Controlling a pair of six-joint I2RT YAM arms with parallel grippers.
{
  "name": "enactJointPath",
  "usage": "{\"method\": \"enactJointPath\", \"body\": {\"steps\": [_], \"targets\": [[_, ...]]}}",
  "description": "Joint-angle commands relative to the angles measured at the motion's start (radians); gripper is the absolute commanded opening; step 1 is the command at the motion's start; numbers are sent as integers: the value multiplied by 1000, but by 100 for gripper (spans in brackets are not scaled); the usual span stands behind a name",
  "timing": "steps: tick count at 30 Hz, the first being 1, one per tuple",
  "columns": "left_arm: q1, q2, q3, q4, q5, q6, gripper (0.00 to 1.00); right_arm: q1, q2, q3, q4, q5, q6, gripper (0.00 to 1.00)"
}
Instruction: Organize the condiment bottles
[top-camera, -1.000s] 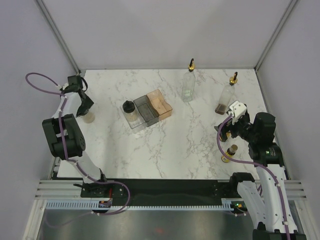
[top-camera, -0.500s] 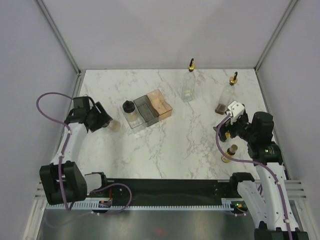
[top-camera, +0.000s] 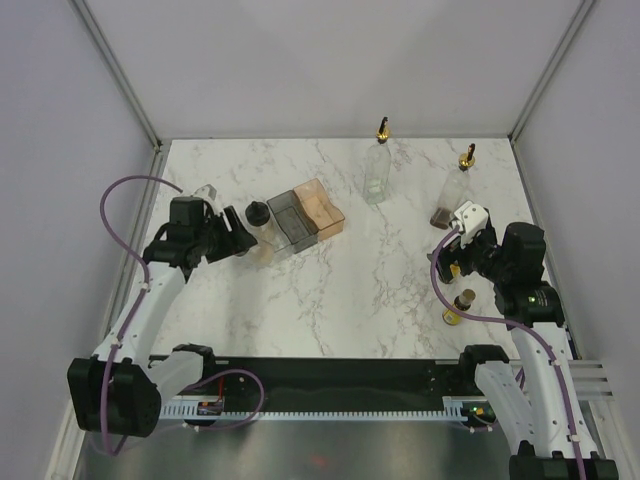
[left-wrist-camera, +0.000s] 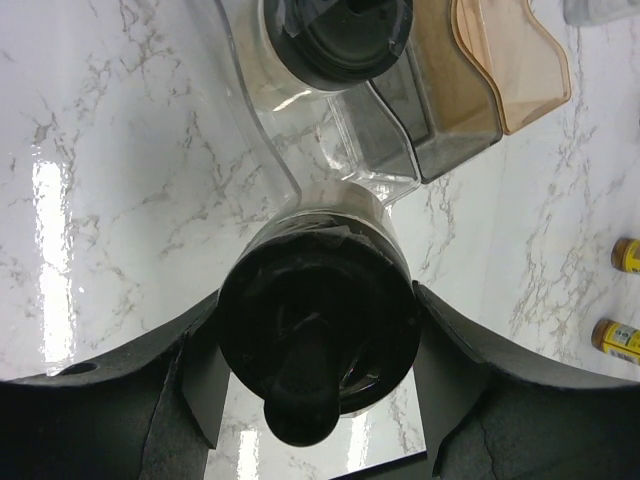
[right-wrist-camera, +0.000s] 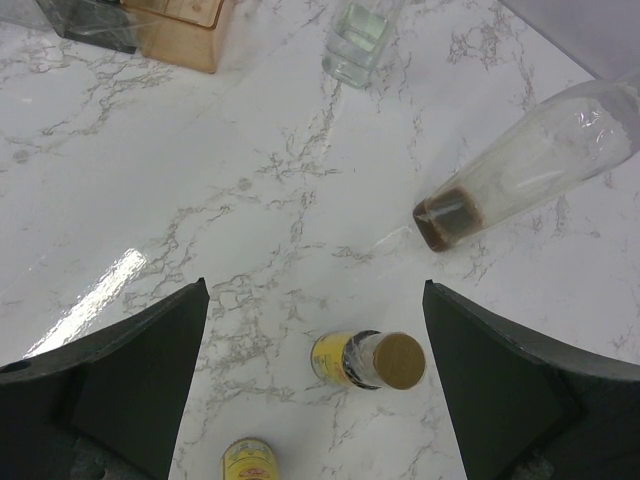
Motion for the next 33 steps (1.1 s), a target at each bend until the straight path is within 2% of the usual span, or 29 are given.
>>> {"method": "enactJointPath", "body": {"steps": [1,11,25,26,33], "targets": [[-37,24,83,47,33,28,2,4,1,0,21,1,-13,98],[-94,92,180,47,33,28,2,4,1,-2,23,4,-15,98],[-117,233,264,47,33,28,2,4,1,-4,23,4,-16,98],[-119,241,269,47,-90,104,5,4,1,-4,23,4,-16,98],[-131,302,270,48,-180,148,8,2,1,-4,20,4,-16,98]]}}
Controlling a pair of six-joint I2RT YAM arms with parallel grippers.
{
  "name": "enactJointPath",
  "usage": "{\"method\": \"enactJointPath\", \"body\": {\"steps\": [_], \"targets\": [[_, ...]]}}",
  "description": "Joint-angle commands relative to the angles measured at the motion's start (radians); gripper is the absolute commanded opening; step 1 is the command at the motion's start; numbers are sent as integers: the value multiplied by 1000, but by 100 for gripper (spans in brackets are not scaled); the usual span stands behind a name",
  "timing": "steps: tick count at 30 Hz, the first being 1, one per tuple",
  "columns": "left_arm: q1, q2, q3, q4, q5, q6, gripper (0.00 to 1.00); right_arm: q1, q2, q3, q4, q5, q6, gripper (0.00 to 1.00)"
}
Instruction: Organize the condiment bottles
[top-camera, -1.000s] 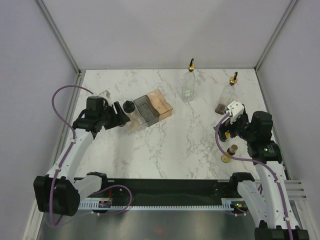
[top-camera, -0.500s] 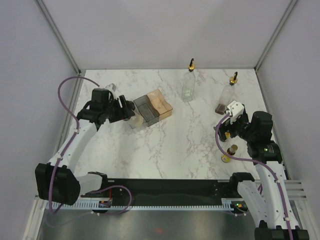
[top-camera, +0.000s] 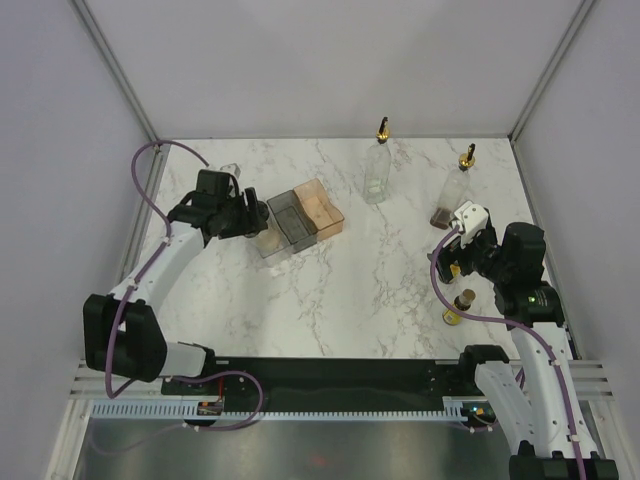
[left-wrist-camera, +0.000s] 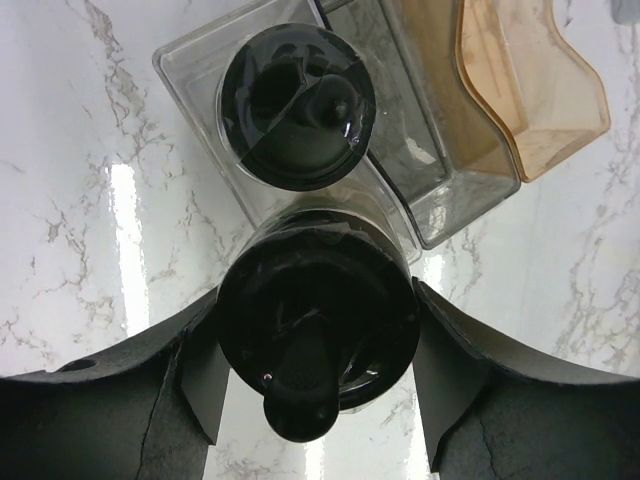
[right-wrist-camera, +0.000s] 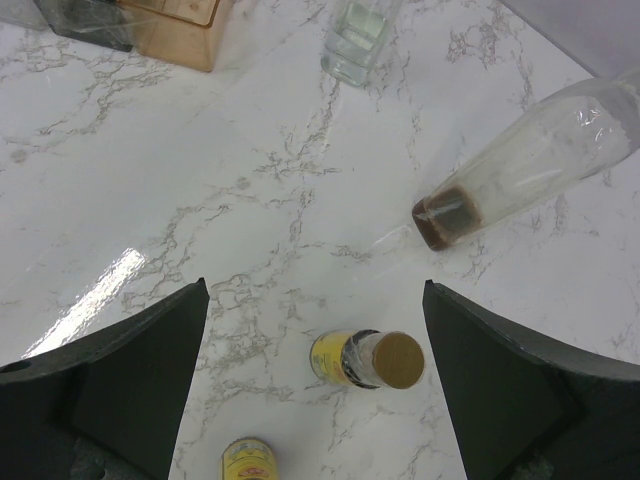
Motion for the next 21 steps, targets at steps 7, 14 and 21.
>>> {"method": "enactJointPath", "body": {"steps": [7,14,21], "targets": [[-16,57,30,48,-73,74,9,4,4,-5,22,-4,-18,98],[-30,81,27,48,-73,74,9,4,10,-5,22,-3,-19,98],[-36,77,29,48,-73,74,9,3,19,-6,23,2,-22,98]]}}
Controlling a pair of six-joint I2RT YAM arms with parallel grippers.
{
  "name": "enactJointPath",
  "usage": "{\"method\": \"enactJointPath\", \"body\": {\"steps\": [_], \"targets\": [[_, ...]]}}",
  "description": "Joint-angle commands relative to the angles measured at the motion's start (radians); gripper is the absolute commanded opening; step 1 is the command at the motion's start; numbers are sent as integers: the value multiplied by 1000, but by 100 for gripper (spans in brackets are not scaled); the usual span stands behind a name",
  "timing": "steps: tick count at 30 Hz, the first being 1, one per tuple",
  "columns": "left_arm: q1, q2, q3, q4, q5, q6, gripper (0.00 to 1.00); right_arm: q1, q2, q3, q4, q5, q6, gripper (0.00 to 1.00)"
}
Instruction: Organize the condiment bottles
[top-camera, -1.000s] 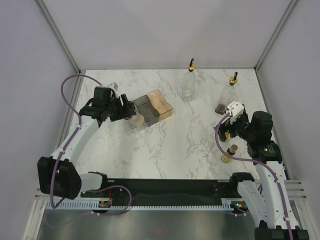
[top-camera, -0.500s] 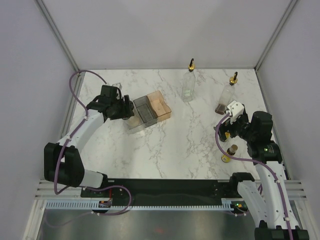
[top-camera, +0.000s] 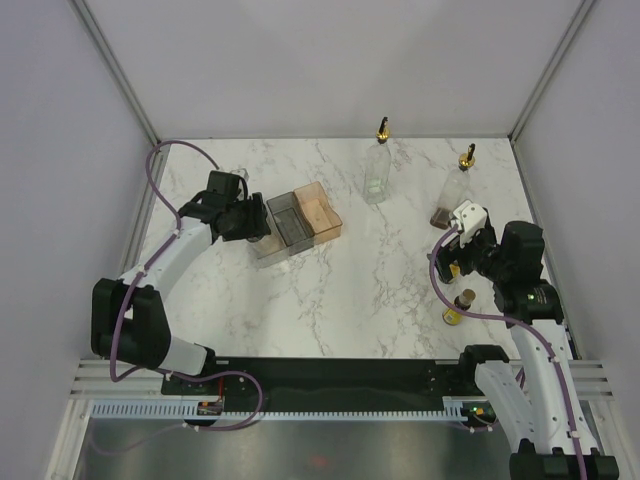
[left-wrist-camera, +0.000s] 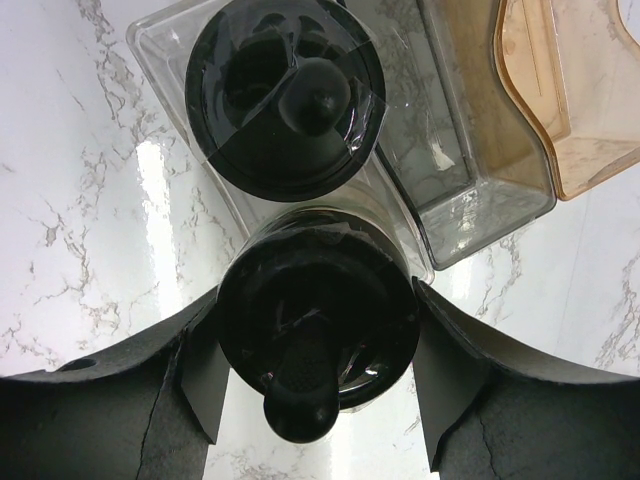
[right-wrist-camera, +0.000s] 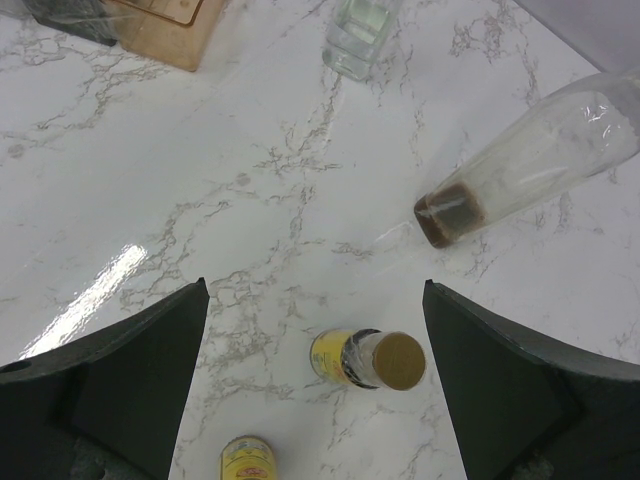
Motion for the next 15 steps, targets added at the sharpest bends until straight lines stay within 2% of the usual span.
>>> {"method": "enactJointPath", "body": {"steps": [1,15], "targets": [[-5,-12,26,40,-23,39,9,4,4,-7,23,2,-19,98],[-5,-83,20,40,-23,39,9,-29,-14,-17,22,-67,-21,98]]}}
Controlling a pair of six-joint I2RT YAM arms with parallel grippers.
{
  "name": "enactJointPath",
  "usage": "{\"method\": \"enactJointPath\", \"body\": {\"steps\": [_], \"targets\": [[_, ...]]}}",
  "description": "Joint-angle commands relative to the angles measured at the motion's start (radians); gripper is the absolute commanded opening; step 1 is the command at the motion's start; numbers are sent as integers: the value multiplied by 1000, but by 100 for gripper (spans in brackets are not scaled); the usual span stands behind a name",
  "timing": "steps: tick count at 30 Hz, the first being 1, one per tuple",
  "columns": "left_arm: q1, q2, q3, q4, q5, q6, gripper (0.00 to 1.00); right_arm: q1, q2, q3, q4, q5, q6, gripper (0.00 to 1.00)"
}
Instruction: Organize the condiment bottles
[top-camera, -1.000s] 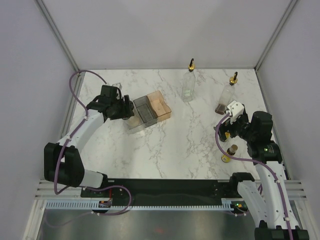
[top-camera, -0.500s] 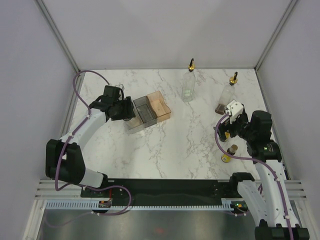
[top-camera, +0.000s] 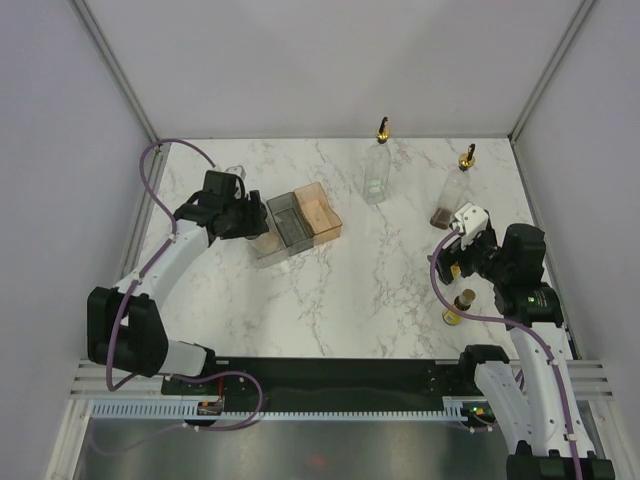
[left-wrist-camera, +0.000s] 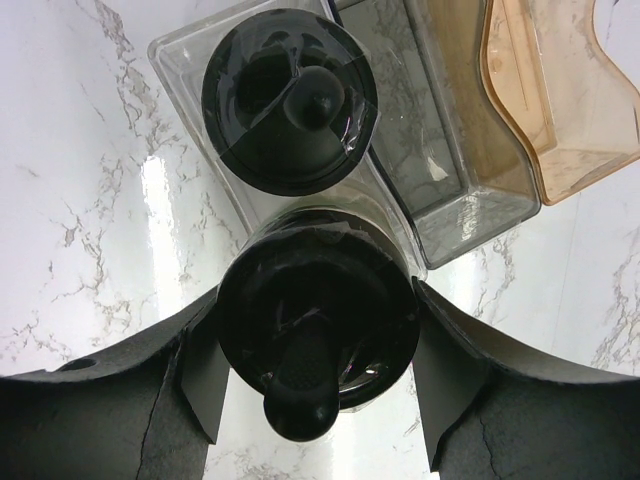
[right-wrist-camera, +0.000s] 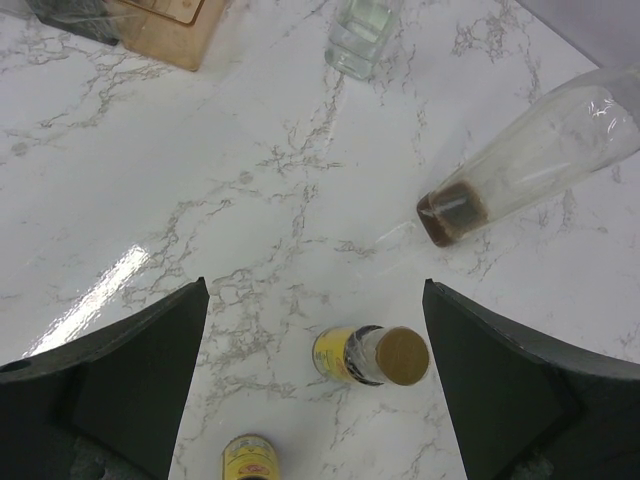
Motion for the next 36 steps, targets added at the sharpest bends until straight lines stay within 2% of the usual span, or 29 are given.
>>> {"method": "enactJointPath", "body": {"steps": [1,11,31,32,33,36], "targets": [[-6,-43,20,41,-8,37,9,-11,1,0,21,-46,-15,98],[-6,11,18,41,-8,37,9,-47,17,-1,22,-69,-16,98],[-59,-13,47,41,-8,37,9,-52,6,-3,21,-89,-22,98],[-59,-17,49,68,-9,71,11,-54,6,-3,21,-90,-22,98],[-58,-21,53,67,-35,72,99,-52,5,-3,21,-92,-22,98],[-59,-27,64,61,-34,72,100,-54,3,-4,21,-92,-22,98]]}}
